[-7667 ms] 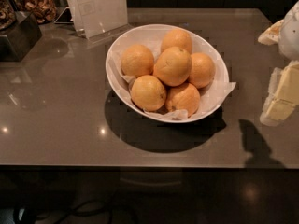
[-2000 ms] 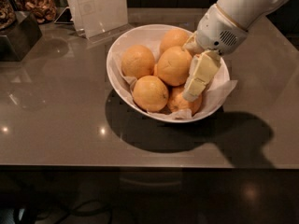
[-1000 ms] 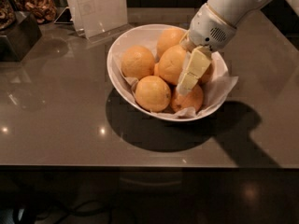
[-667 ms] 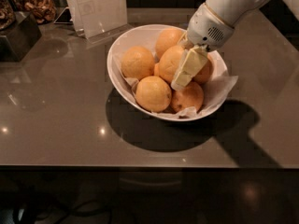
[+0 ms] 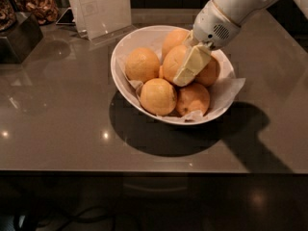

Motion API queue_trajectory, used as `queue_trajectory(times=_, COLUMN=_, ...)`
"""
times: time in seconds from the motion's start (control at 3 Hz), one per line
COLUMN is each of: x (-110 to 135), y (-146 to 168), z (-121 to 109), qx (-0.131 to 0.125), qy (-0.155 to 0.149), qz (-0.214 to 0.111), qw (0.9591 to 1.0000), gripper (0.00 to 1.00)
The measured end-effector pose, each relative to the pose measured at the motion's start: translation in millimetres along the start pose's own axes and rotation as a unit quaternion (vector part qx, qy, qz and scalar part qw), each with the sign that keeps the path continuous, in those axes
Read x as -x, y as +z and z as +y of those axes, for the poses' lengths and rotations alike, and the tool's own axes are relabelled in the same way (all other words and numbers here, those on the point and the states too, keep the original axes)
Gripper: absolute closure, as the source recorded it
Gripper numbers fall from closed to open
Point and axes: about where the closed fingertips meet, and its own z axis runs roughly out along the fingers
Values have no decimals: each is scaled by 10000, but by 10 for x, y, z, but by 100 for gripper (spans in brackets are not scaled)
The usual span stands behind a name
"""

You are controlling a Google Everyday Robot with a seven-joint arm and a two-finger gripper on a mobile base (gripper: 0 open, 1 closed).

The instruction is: Pick orange from white bowl

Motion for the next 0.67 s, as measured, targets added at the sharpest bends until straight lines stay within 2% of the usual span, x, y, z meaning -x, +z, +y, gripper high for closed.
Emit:
queue_trajectory(times=0.33, x=1, y=-3, z=19, qx=-1, qy=0, qz=-1, qw=10000, gripper=98)
queue_trajectory(times=0.67, x=-102, y=-416, z=349, qx=-525, qy=-71, qz=-384, qw=9979, gripper=100)
